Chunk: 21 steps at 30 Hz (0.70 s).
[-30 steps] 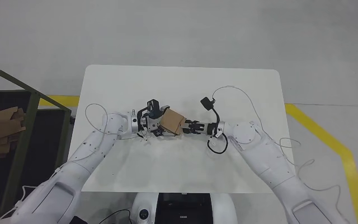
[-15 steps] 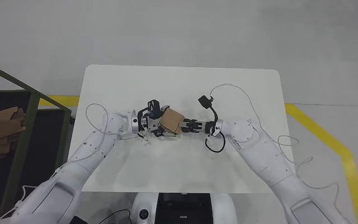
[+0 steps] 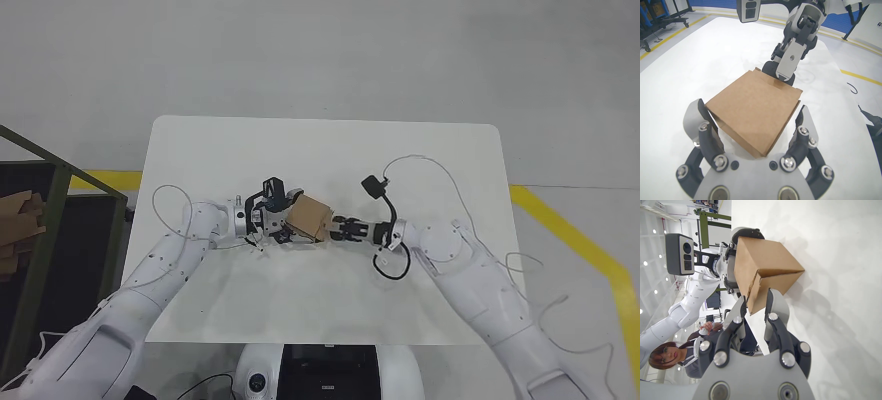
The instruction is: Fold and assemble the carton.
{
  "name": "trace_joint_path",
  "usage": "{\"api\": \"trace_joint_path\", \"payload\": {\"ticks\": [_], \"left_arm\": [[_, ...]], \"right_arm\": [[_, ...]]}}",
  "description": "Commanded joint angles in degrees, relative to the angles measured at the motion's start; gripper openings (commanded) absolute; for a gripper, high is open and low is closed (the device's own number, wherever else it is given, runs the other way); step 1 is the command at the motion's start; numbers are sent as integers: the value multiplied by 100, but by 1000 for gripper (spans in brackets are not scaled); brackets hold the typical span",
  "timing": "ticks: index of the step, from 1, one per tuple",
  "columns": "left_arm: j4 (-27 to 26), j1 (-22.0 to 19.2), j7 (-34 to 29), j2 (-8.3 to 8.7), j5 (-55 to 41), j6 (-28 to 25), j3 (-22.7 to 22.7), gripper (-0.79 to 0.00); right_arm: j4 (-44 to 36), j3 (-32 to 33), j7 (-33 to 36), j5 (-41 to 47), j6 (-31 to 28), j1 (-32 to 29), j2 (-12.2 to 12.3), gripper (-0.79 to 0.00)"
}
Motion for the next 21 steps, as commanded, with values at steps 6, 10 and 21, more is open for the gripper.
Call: {"api": "trace_joint_path", "payload": {"ticks": [6, 10, 21], "left_arm": [[-20, 5, -18, 4, 15, 8, -1, 0], [-55, 8, -46, 2, 13, 12, 5, 0], [-110, 19, -109, -2, -19, 23, 11, 0]], "right_arm": [[-160, 78, 41, -57, 34, -105, 37, -677], [-130, 68, 71, 39, -9, -100, 29, -708], [207, -132, 57, 261, -174, 156, -75, -711]]}}
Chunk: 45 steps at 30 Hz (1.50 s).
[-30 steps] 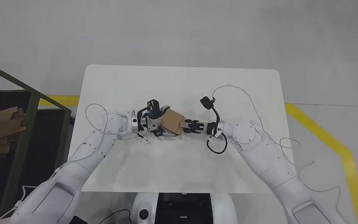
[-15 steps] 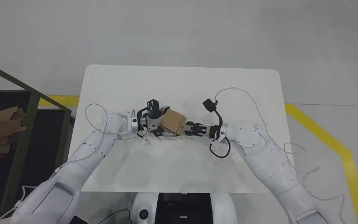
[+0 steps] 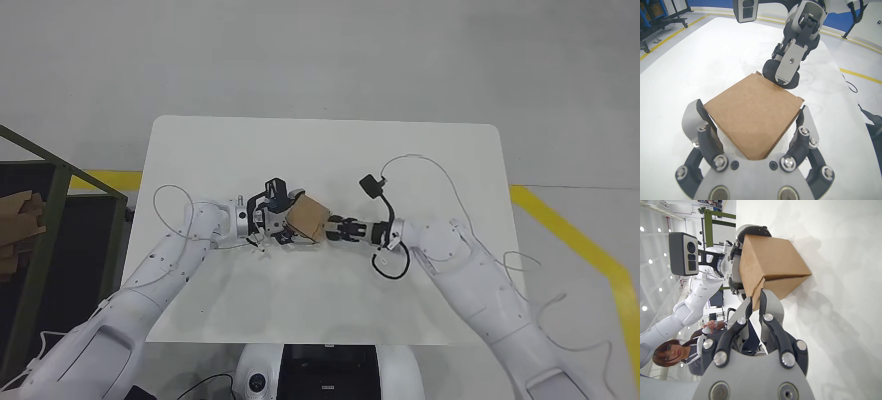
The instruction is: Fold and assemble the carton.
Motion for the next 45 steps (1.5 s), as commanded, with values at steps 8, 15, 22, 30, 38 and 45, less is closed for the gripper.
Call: {"api": "trace_joint_path", "payload": {"ticks": [8, 15, 22, 30, 38, 45], "left_arm": [[-21, 14, -26, 5, -6, -9, -9, 0], [-8, 15, -34, 8, -22, -6, -21, 0], [-11, 13, -30, 3, -29, -8, -11, 0], [-8, 9, -45, 1, -33, 1, -9, 0], [16, 2, -54, 4, -50, -5, -25, 0], [41, 0, -28, 10, -68, -11, -51, 0]], "right_arm": [[144, -61, -18, 100, -139, 82, -45, -699], [56, 36, 38, 70, -152, -30, -5, -686], [101, -57, 77, 122, -119, -23, -35, -683], [306, -249, 46, 204, -167, 207, -135, -683], [368, -263, 68, 207, -234, 254, -157, -671], [12, 34, 140, 60, -179, -15, -30, -529]]}}
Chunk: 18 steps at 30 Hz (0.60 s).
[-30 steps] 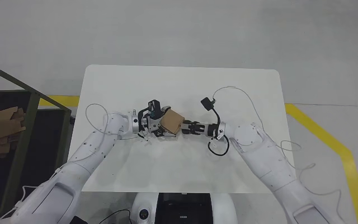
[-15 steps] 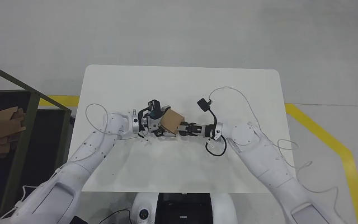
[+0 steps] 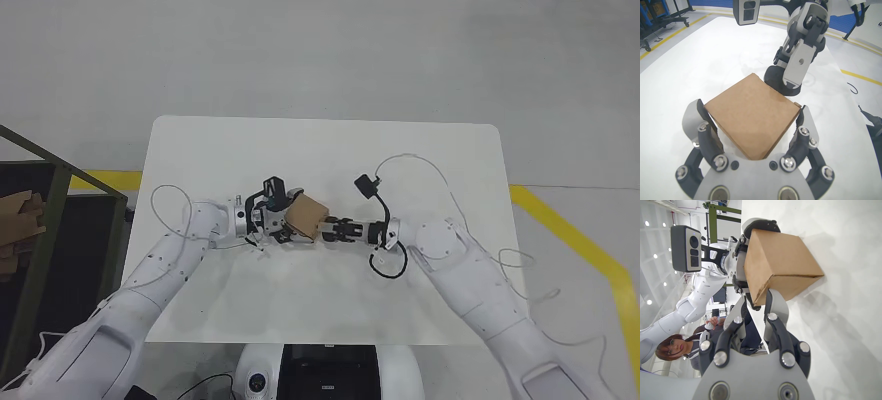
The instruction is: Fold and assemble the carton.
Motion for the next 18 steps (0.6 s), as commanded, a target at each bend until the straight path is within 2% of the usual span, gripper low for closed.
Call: {"api": "trace_joint_path", "payload": {"ticks": [1, 5, 7, 8, 9, 12, 15, 18], "left_arm": [[4, 0, 7, 3, 1, -1, -8, 0], [0, 10, 38, 26, 16, -11, -62, 0], [-8, 45, 45, 55, 52, 33, -128, 0], [-39, 81, 41, 73, 78, 57, -162, 0], [-77, 129, 60, 97, 99, 40, -204, 0], [-143, 304, 102, 192, 144, -15, -393, 0], [-197, 511, 296, 305, 8, -301, -655, 0], [-169, 719, 521, 427, -215, -301, -858, 0]], "right_arm": [[-147, 116, 3, -60, 26, -102, 47, -514], [-468, 405, -36, -186, -85, -332, 151, -449], [-608, 550, -58, -281, -248, -436, 202, -369], [-669, 642, -138, -336, -339, -485, 226, -132], [-722, 732, -238, -403, -433, -552, 251, 0], [-877, 1013, -492, -499, -671, -742, 319, 0], [-1041, 1291, -696, -661, -919, -921, 388, 0], [-1199, 1532, -813, -846, -1139, -1059, 451, 0]]}}
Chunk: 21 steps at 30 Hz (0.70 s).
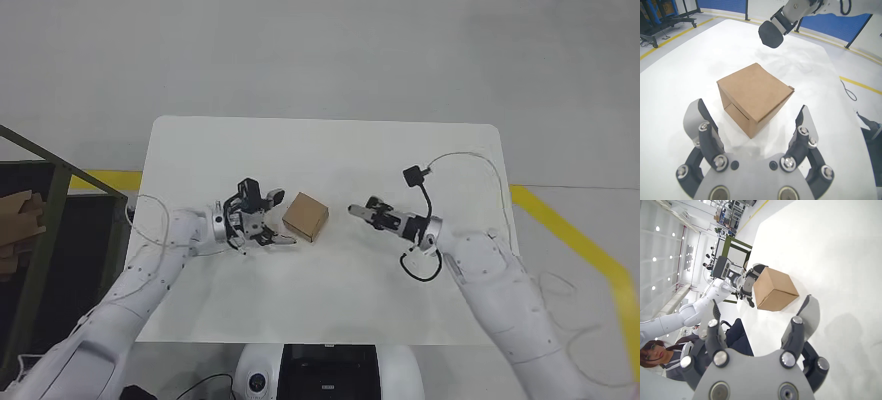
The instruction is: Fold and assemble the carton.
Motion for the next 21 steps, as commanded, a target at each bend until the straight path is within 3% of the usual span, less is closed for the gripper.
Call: {"api": "trace_joint_path", "payload": {"ticks": [1, 10, 14, 17, 21], "left_arm": [[64, 111, 97, 86, -136, 10, -147, 0], [-29, 316, 51, 345, -504, 18, -702, 0], [-202, 333, -128, 408, -705, 203, -1027, 0], [-390, 369, -438, 450, -809, 452, -1252, 0], [-664, 439, -850, 492, -1005, 608, -1482, 0]], "right_arm": [[-99, 145, -61, -145, -142, -75, 37, 0], [-355, 656, -632, -1263, -472, -243, 166, 0], [-549, 1023, -1418, -2247, -435, -392, 224, 0], [-762, 1323, -1947, -2733, -337, -616, 264, 0], [-976, 1686, -2094, -3130, -218, -760, 325, 0]]}}
